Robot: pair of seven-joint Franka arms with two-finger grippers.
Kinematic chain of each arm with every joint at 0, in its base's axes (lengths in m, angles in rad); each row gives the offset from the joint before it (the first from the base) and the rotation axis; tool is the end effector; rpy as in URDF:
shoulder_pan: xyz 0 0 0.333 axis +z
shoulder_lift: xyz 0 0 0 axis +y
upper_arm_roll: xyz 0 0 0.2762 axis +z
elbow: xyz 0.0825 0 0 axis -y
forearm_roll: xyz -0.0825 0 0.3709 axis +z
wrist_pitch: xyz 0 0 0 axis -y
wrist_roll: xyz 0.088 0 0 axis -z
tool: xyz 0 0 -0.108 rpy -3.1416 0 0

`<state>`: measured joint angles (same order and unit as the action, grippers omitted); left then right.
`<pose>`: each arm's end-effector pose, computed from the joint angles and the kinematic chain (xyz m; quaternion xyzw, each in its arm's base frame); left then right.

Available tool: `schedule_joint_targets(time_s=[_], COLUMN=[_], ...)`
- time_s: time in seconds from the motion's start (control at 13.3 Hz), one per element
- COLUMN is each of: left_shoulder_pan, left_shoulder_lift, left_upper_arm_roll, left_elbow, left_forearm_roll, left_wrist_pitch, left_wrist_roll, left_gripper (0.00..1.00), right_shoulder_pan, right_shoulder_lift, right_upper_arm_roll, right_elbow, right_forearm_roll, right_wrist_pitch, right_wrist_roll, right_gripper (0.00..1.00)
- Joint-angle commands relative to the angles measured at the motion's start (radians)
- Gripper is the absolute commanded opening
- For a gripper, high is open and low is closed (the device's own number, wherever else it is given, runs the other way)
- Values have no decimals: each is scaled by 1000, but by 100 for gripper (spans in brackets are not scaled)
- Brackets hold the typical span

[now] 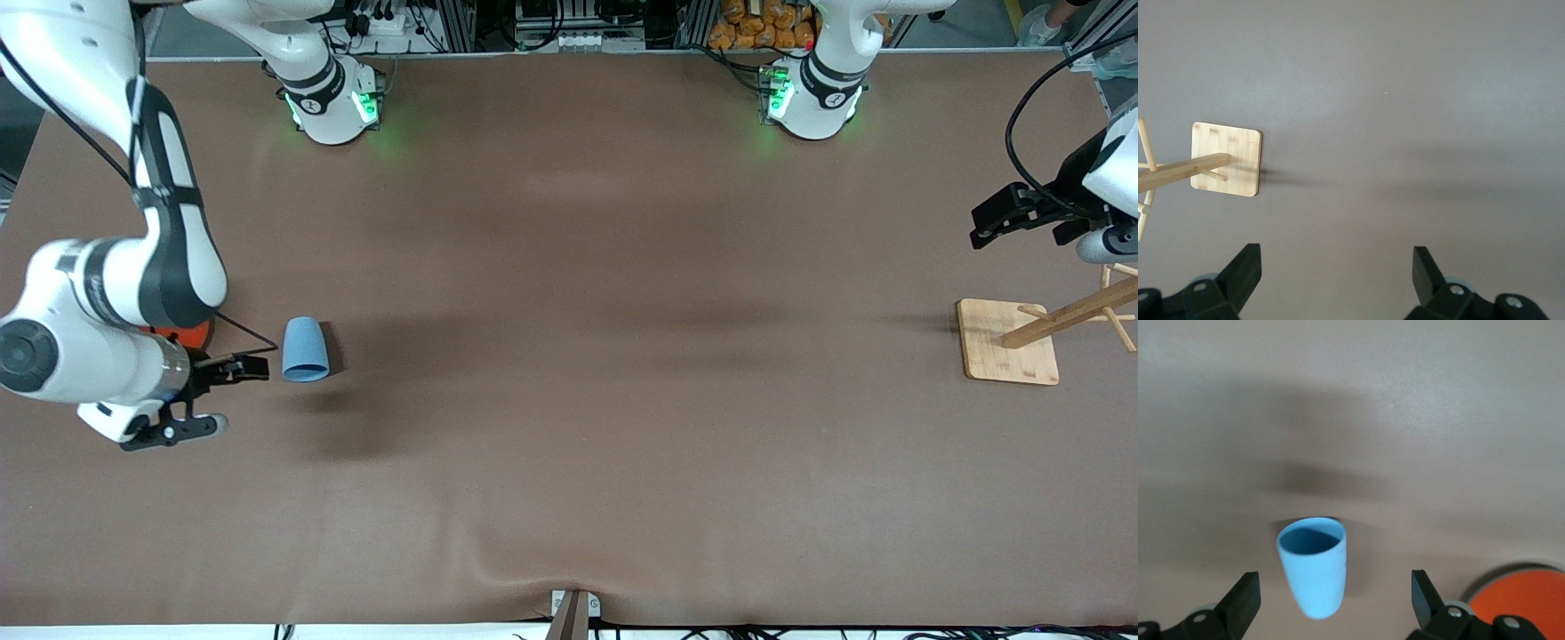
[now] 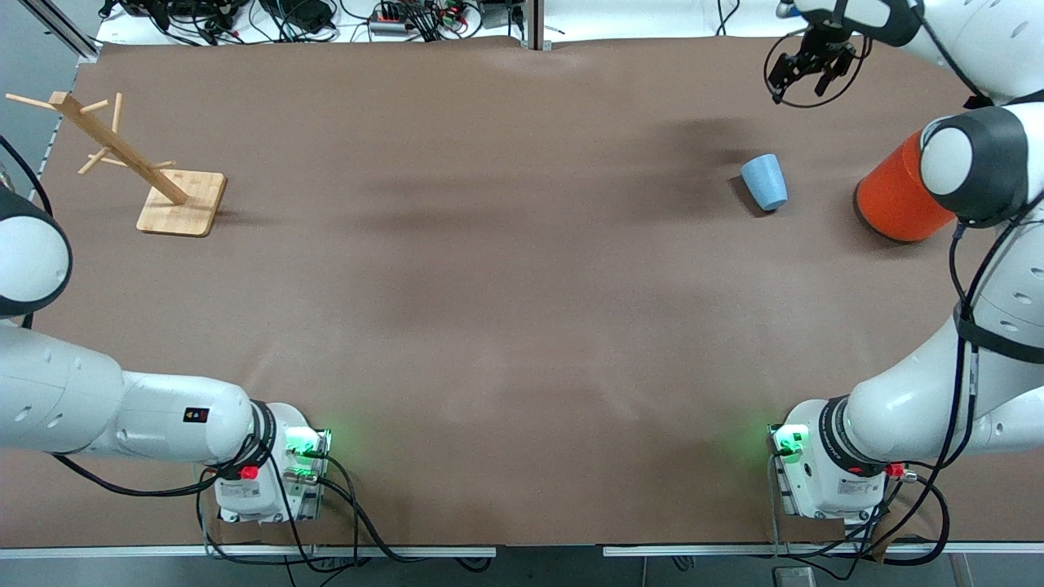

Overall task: Flip cup
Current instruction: 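Close the right gripper on the blue cup's base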

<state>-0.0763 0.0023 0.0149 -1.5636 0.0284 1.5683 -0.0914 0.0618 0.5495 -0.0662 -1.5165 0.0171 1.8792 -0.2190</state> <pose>0.5411 -0.0302 0.5856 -0.9998 -0.0151 -0.0023 0.0141 0.6466 0.0036 0.2999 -0.9899 -0.1065 0.0932 0.0006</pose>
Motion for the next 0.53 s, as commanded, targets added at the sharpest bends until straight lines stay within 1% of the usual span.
schedule_joint_targets(time_s=[0.0, 0.15, 0.23, 0.3, 0.45], left_shoulder_pan=[6, 6, 7, 9, 9], left_shoulder_lift=[8, 10, 12, 12, 12], left_upper_arm_roll=[-4, -4, -4, -4, -4], left_elbow=[17, 19, 17, 17, 17], left_forearm_roll=[-15, -15, -15, -15, -15], left_wrist_pitch=[-17, -17, -17, -17, -17], left_wrist_roll=[10, 10, 12, 12, 12], left_gripper=[100, 100, 100, 100, 100], right_shoulder_pan=[-11, -40, -46, -42, -24], right_shoulder_lift=[44, 91, 95, 93, 95], right_upper_arm_roll=[5, 5, 5, 5, 5], right_elbow=[10, 7, -8, -34, -111], right_forearm_roll=[1, 3, 3, 3, 3], right_wrist_pitch=[8, 32, 52, 88, 214], right_wrist_roll=[-29, -81, -101, -102, -102], right_gripper=[100, 100, 100, 100, 100])
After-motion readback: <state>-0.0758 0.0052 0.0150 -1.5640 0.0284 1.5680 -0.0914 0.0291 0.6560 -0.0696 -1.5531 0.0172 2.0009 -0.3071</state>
